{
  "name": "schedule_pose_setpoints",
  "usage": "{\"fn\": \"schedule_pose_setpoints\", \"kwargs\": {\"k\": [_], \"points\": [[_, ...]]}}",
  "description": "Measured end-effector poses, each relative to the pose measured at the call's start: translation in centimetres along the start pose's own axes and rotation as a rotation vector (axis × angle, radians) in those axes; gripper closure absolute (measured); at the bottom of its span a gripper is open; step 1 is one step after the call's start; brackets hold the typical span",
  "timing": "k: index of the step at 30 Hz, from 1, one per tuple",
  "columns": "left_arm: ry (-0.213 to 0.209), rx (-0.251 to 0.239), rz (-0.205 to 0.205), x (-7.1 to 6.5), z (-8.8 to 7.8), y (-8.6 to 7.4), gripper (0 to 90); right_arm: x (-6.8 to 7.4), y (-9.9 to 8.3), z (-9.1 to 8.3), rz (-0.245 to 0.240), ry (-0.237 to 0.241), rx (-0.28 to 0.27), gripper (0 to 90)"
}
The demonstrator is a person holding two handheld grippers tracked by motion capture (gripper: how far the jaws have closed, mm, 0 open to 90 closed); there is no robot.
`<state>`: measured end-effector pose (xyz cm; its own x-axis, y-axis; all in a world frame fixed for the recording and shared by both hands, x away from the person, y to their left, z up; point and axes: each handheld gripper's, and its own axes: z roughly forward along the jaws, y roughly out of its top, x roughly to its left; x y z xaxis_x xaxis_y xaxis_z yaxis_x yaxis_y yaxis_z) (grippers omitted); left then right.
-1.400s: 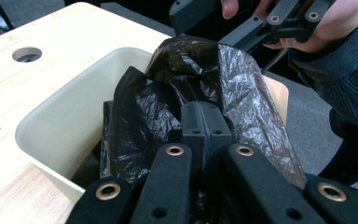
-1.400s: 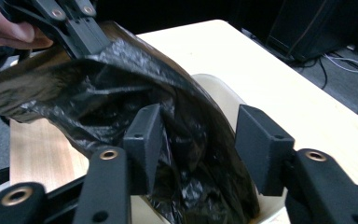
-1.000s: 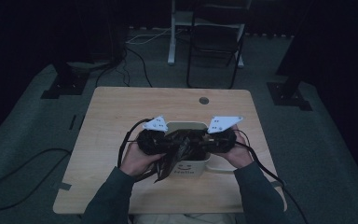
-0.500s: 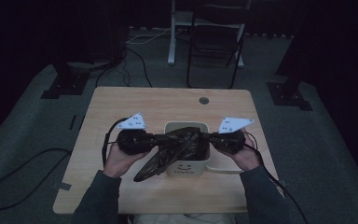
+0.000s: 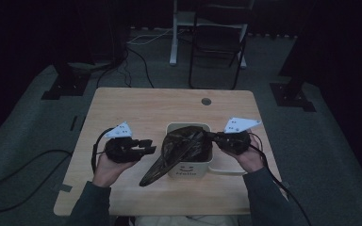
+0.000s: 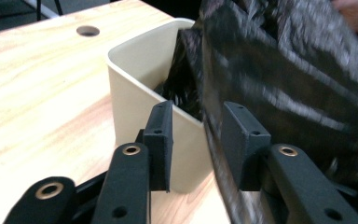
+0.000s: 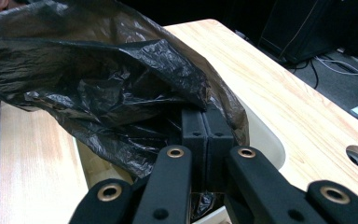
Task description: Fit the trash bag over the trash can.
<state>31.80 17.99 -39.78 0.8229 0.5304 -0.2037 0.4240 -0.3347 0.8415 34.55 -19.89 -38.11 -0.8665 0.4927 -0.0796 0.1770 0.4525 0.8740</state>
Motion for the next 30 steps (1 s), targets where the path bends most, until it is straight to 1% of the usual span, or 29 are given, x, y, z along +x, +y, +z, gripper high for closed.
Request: {"fn": "schedule_pose_setpoints", "kwargs": {"k": [1, 3, 6, 7, 8, 9, 11, 14, 15, 16, 18, 19, 21, 23, 26, 28, 30], "points": [[-0.003, 0.003, 0.0, 0.0, 0.0, -0.2, 61.8, -0.1, 0.0, -0.1, 0.004, 0.0, -0.004, 89.8], [-0.015, 0.004, -0.005, 0.0, 0.1, -0.4, 60.8, -0.1, 0.0, 0.0, 0.006, -0.002, -0.006, 89.8], [-0.033, 0.021, 0.001, -0.3, 0.8, -0.6, 59.0, 0.0, 0.0, 0.1, 0.008, -0.002, -0.008, 89.8], [-0.045, 0.028, 0.004, -0.3, 1.0, -0.6, 58.5, 0.0, 0.0, 0.1, 0.009, -0.002, -0.009, 89.8], [-0.064, 0.039, -0.002, -0.4, 1.4, -0.6, 57.5, 0.0, 0.0, 0.1, 0.008, -0.001, -0.01, 89.8], [-0.071, 0.045, -0.009, -0.5, 1.7, -0.6, 55.4, 0.0, 0.0, 0.1, 0.008, -0.002, -0.012, 89.9], [-0.1, 0.059, -0.014, -0.7, 2.3, -0.6, 53.1, 0.0, 0.1, 0.0, 0.006, -0.004, -0.015, 89.8], [-0.123, 0.09, -0.017, -1.0, 3.3, -0.6, 52.6, 0.0, 0.1, -0.1, 0.007, -0.009, -0.023, 89.9], [-0.123, 0.104, -0.015, -1.1, 3.6, -0.7, 53.5, -0.1, 0.1, -0.2, 0.006, -0.011, -0.026, 89.8], [-0.128, 0.118, -0.016, -1.2, 3.9, -0.8, 56.8, -0.1, 0.0, -0.3, 0.007, -0.012, -0.028, 89.8], [-0.124, 0.149, -0.022, -1.2, 4.4, -0.9, 74.0, -0.1, -0.1, -0.4, 0.008, -0.014, -0.03, 89.8], [-0.128, 0.148, -0.018, -1.2, 4.5, -1.0, 81.0, -0.2, -0.1, -0.5, 0.008, -0.012, -0.03, 89.8], [-0.122, 0.15, -0.006, -1.1, 4.4, -1.1, 89.4, -0.2, -0.3, -0.6, 0.011, -0.011, -0.027, 89.7], [-0.117, 0.151, 0.004, -1.1, 4.1, -1.1, 89.8, -0.3, -0.5, -0.8, 0.009, -0.011, -0.024, 89.5], [-0.097, 0.14, 0.012, -1.0, 3.5, -1.1, 90.0, -0.5, -0.9, -1.3, 0.016, -0.004, -0.026, 89.3], [-0.078, 0.126, 0.007, -0.8, 3.1, -1.1, 90.0, -0.7, -1.2, -1.5, 0.02, -0.006, -0.023, 89.3], [-0.06, 0.112, -0.007, -0.4, 2.7, -1.2, 90.0, -0.7, -1.7, -1.8, 0.021, -0.007, -0.016, 89.3]]}}
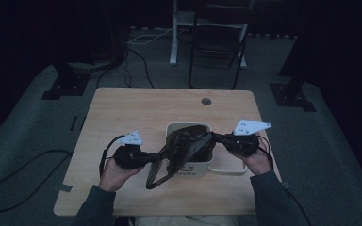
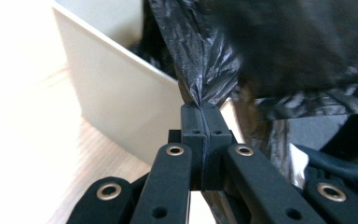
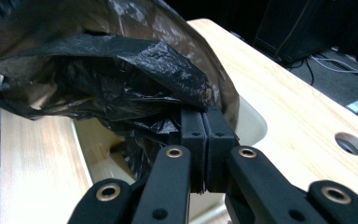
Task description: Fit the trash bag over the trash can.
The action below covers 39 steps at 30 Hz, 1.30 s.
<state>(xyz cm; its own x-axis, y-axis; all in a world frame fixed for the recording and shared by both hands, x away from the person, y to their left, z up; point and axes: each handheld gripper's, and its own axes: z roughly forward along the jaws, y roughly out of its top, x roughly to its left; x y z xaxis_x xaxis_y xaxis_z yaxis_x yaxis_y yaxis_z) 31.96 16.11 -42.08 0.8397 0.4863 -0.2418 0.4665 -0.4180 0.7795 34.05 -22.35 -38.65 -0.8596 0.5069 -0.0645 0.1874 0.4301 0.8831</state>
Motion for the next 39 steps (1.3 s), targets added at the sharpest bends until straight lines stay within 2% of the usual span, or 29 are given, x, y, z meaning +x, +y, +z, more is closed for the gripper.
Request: {"fn": "schedule_pose_setpoints", "kwargs": {"k": [11, 23, 31, 32, 36, 39], "points": [[0.083, -0.058, -0.084, 2.3, -2.2, -1.1, 90.0, -0.8, -2.4, -1.4, 0.029, -0.007, 0.04, 88.9], [0.15, -0.113, -0.172, 4.5, -4.6, -2.5, 90.0, -1.7, -4.5, -2.2, 0.079, -0.03, 0.081, 89.0], [0.169, -0.141, -0.207, 5.3, -5.6, -3.1, 90.0, -2.1, -5.2, -2.4, 0.103, -0.038, 0.099, 88.2], [0.169, -0.138, -0.203, 5.2, -5.6, -3.0, 90.0, -2.1, -5.2, -2.4, 0.103, -0.032, 0.103, 86.1], [0.157, -0.128, -0.177, 4.7, -5.1, -2.5, 90.0, -1.8, -4.9, -2.5, 0.093, -0.014, 0.098, 63.4], [0.148, -0.125, -0.166, 4.5, -4.7, -2.0, 90.0, -1.6, -4.4, -2.8, 0.08, -0.012, 0.085, 56.4]]}}
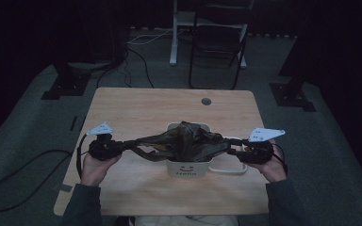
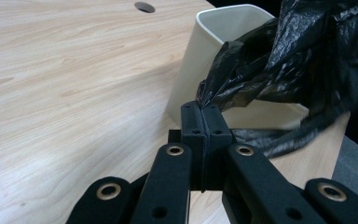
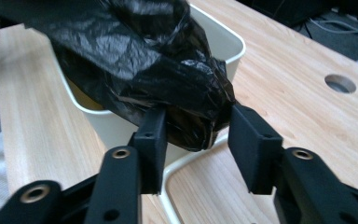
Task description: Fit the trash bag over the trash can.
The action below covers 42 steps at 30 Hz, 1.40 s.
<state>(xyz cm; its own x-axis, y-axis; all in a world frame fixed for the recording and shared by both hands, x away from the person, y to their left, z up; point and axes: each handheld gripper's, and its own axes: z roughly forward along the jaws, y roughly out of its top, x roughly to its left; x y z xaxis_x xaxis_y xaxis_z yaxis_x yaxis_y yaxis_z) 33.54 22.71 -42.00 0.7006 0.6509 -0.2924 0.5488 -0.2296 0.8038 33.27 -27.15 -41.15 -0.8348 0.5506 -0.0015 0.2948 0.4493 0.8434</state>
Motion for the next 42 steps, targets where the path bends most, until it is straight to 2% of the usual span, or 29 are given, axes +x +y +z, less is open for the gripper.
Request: {"fn": "schedule_pose_setpoints", "kwargs": {"k": [8, 15, 25, 32, 36, 42], "points": [[0.002, -0.009, 0.004, -0.2, 0.4, 0.6, 90.0, 0.4, 0.5, -0.8, -0.025, 0.019, -0.017, 48.4], [0.01, -0.019, 0.0, 0.0, -0.1, 0.7, 89.9, 0.1, 0.2, -1.8, -0.012, -0.003, -0.033, 44.6], [0.002, -0.018, 0.013, -0.4, 0.2, 1.2, 89.8, 0.4, 2.3, -2.8, -0.047, -0.012, -0.073, 44.5], [0.017, -0.029, -0.001, 0.1, -0.4, 1.0, 89.8, 0.3, 2.6, -3.0, -0.053, -0.019, -0.071, 44.6], [0.011, -0.032, 0.003, -0.1, -0.4, 1.0, 89.8, 0.2, 2.6, -3.0, -0.047, -0.025, -0.076, 44.7], [-0.001, -0.025, 0.021, -0.6, 0.2, 1.5, 89.8, 1.0, 4.1, -2.0, -0.072, 0.001, -0.082, 44.6]]}}
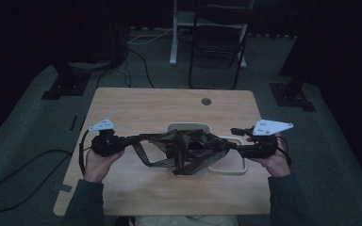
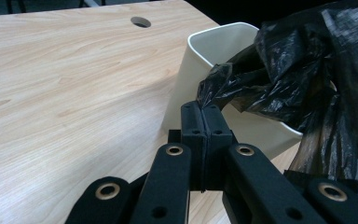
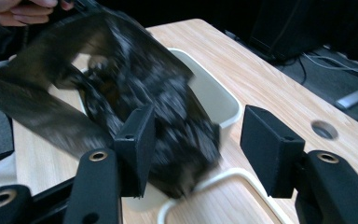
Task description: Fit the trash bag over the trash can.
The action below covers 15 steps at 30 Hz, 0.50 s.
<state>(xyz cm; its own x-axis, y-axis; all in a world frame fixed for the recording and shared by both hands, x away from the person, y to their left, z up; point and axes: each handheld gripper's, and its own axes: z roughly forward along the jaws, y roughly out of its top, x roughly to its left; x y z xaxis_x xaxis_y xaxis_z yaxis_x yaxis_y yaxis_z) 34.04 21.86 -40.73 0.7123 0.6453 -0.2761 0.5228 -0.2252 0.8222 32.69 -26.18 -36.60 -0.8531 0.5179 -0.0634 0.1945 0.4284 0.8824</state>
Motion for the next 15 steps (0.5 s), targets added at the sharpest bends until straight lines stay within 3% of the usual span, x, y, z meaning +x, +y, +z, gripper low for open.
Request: {"fn": "schedule_pose_setpoints", "kwargs": {"k": [11, 13, 15], "points": [[-0.009, -0.015, 0.015, -0.4, 0.1, 0.4, 89.7, 2.2, 2.7, 4.0, -0.076, 0.082, 0.027, 45.2], [-0.007, -0.017, 0.014, -0.4, 0.1, 0.5, 89.8, 2.5, 2.9, 4.8, -0.087, 0.07, 0.053, 51.3], [0.0, -0.02, 0.011, -0.3, 0.0, 0.5, 89.7, 2.3, 3.0, 5.4, -0.084, 0.039, 0.076, 65.9]]}}
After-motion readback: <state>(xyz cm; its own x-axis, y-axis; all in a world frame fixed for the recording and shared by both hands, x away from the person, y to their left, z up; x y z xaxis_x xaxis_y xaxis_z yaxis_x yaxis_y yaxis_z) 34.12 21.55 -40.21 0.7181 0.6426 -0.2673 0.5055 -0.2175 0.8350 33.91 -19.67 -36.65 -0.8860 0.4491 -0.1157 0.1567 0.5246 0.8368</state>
